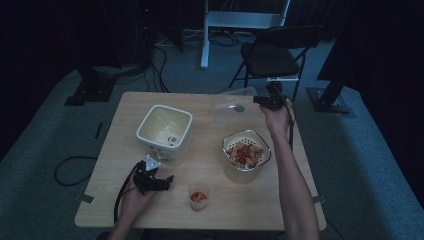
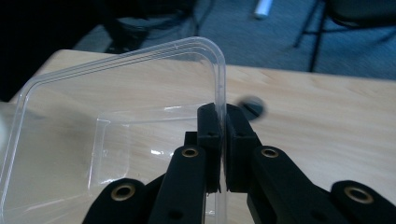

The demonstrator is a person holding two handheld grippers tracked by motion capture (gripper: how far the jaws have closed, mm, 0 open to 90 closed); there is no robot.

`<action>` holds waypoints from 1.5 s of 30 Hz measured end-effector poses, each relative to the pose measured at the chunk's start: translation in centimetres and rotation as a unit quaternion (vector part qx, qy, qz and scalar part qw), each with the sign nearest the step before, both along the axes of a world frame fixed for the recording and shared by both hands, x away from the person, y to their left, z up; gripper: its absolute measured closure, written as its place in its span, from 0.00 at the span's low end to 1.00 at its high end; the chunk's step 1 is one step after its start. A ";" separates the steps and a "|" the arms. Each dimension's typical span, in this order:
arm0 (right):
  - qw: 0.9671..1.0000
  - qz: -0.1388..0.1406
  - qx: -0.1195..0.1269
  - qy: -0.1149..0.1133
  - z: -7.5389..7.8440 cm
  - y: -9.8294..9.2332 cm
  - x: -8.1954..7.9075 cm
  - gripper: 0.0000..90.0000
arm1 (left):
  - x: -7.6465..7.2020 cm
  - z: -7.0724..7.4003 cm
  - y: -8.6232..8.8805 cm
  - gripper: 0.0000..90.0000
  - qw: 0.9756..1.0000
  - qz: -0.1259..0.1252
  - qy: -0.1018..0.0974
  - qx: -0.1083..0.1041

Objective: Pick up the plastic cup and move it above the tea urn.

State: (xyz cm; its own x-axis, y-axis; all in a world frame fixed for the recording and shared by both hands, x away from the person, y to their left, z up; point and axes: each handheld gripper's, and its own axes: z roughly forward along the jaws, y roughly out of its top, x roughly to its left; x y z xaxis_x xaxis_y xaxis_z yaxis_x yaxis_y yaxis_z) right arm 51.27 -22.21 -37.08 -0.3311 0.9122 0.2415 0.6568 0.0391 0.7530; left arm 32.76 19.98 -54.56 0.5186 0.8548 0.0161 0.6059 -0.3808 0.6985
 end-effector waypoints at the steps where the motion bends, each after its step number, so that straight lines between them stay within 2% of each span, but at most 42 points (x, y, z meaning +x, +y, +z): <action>1: 1.000 0.008 0.003 -0.003 0.5 0.7 -0.1 0.97 | 0.0 0.0 0.0 0.12 1.000 0.000 0.000 0.000; 2: 1.000 0.017 0.006 -0.006 0.9 1.4 -0.2 0.97 | 0.0 0.0 0.0 0.12 1.000 0.001 -0.001 -0.001; 5: 1.000 0.024 0.008 -0.009 1.3 1.9 -0.3 0.97 | 0.0 0.0 0.0 0.12 1.000 0.001 -0.001 -0.001; 6: 0.999 0.045 0.010 -0.016 2.4 3.8 -0.6 0.97 | 0.0 0.0 0.0 0.12 1.000 0.001 -0.001 -0.001; 11: 0.996 0.088 -0.008 -0.027 4.3 7.9 -1.1 0.97 | 0.0 0.0 0.0 0.12 1.000 0.001 0.000 -0.001; 12: 0.995 0.098 -0.013 -0.028 4.7 9.3 -1.1 0.97 | 0.0 0.0 0.0 0.12 1.000 0.000 0.001 0.000; 18: 0.991 0.132 -0.023 -0.026 5.2 13.8 -1.1 0.96 | 0.0 0.0 0.0 0.12 1.000 -0.001 0.001 0.001; 24: 0.988 0.143 -0.046 -0.024 5.1 17.0 -1.1 0.96 | 0.0 0.0 0.0 0.12 1.000 0.000 0.000 0.002; 25: 0.988 0.145 -0.048 -0.024 5.1 17.4 -1.2 0.95 | 0.0 0.0 0.0 0.12 1.000 -0.001 0.001 0.000; 26: 0.988 0.149 -0.045 -0.022 5.1 17.8 -1.2 0.89 | 0.0 0.0 0.0 0.12 1.000 -0.001 0.001 0.000; 27: 0.986 0.165 -0.031 -0.019 5.1 18.1 -1.2 0.76 | 0.0 0.0 0.0 0.12 1.000 -0.001 0.001 0.000; 28: 0.986 0.165 -0.031 -0.019 5.1 18.1 -1.2 0.76 | 0.0 0.0 0.0 0.12 1.000 -0.001 0.001 0.000; 29: 0.984 0.175 -0.023 -0.028 5.2 18.5 -1.4 0.76 | 0.0 0.0 0.0 0.12 1.000 -0.001 0.001 0.000; 30: 0.983 0.180 -0.020 -0.035 5.3 18.7 -1.7 0.63 | 0.0 0.0 0.0 0.12 1.000 0.000 0.001 0.000; 32: 0.981 0.186 -0.020 -0.044 5.5 18.5 -1.9 0.61 | 0.0 0.0 0.0 0.12 1.000 0.000 0.001 0.000; 36: 0.981 0.184 -0.020 -0.053 5.8 17.7 -2.2 0.59 | 0.0 0.0 0.0 0.12 1.000 0.000 0.000 0.000; 40: 0.982 0.178 -0.016 -0.060 5.8 15.5 -3.1 0.57 | 0.0 0.0 0.0 0.12 1.000 0.000 0.000 0.000; 45: 0.983 0.162 -0.045 -0.071 5.3 12.3 -4.2 0.52 | -0.1 0.2 0.0 0.12 1.000 0.000 0.008 0.005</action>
